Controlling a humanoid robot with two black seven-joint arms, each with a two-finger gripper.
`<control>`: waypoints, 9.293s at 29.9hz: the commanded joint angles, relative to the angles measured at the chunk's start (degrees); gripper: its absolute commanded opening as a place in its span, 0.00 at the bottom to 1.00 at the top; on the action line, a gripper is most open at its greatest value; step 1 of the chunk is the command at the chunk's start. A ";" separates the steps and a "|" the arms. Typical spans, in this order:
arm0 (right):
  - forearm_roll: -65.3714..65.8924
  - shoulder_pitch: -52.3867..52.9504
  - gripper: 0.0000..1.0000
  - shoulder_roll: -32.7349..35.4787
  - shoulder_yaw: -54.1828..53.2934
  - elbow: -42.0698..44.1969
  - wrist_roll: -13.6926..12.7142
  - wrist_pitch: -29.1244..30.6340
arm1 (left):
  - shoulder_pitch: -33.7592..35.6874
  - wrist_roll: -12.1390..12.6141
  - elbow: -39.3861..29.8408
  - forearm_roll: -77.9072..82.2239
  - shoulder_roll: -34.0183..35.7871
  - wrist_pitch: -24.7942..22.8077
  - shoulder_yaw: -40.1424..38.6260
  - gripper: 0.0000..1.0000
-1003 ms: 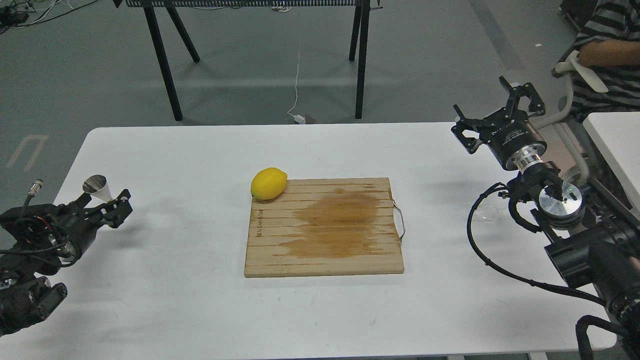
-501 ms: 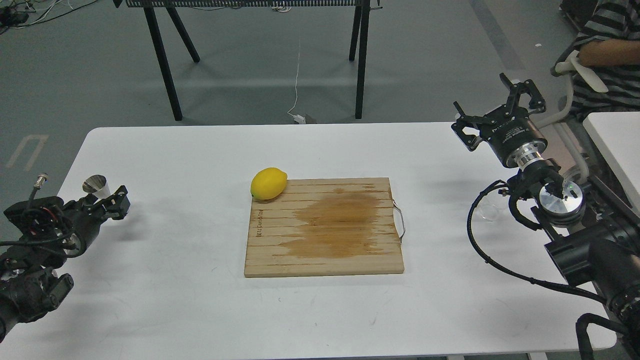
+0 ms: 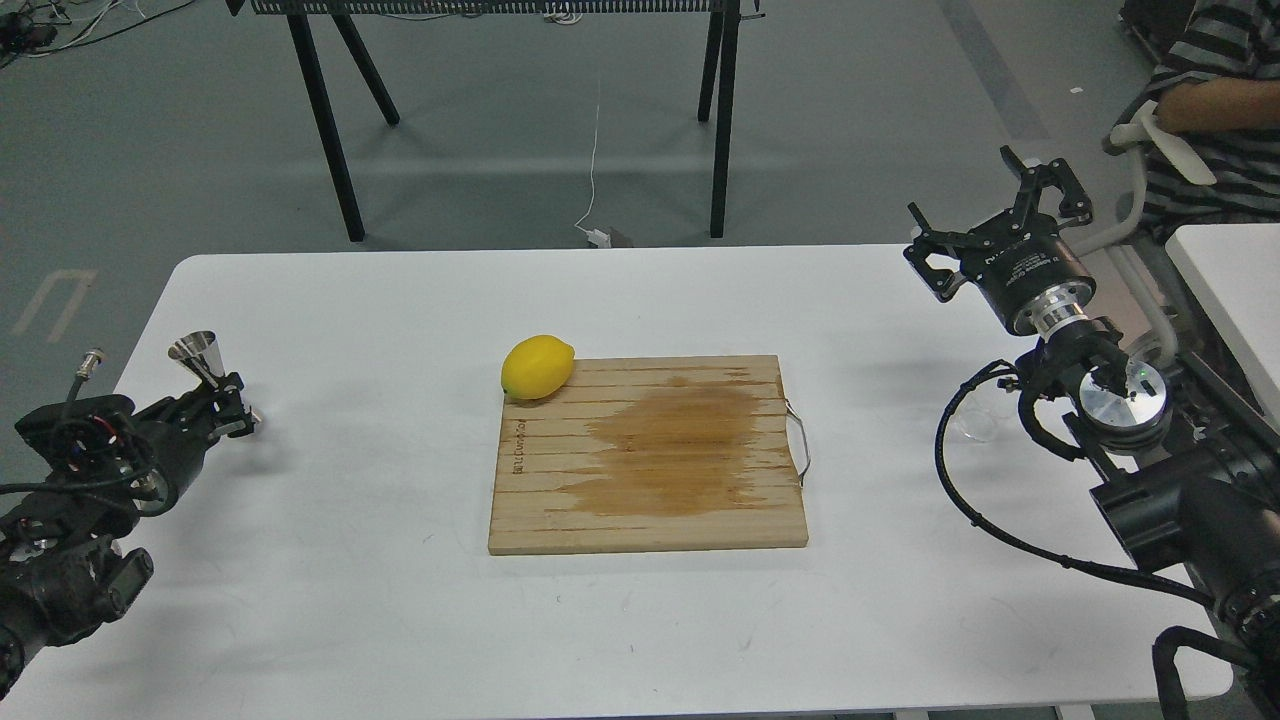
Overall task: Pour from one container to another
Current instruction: 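Close the left gripper around the metal jigger cup, then lift the jigger with the left gripper and carry it onto the cutting board, then set the jigger upright on the board and open the left gripper, then withdraw the left gripper away from the jigger to its raised pose, then lower the right gripper toward the small clear glass cup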
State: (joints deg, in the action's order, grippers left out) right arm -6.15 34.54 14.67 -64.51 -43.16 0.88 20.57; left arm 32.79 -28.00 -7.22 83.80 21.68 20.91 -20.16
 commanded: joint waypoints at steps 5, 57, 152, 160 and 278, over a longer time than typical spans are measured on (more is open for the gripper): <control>0.00 0.18 0.99 0.26 -0.09 -0.08 0.00 0.00 | 2.27 0.00 -1.47 -0.22 -0.06 6.94 -0.23 0.00; 0.09 1.14 0.99 10.90 3.52 3.25 -2.37 -0.09 | 10.36 7.08 -38.76 41.20 -18.51 -5.97 -0.14 0.00; 0.00 1.32 0.99 10.46 3.69 2.55 -2.37 -0.35 | 5.00 4.89 -23.54 41.20 -21.68 7.09 8.21 0.87; 0.00 1.32 0.99 10.46 3.69 2.55 -2.28 -0.35 | 4.56 4.89 -24.59 41.20 -21.68 7.09 8.03 0.87; -9.67 -37.88 0.99 1.24 -17.05 -28.30 0.09 -25.14 | 15.11 1.55 -13.78 -59.46 5.30 -48.91 -22.90 0.99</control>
State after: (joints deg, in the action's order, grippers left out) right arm -15.73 -3.82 16.92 -81.45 -74.19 0.88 -4.90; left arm 47.89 -26.46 -20.99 24.36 26.99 -27.99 -43.07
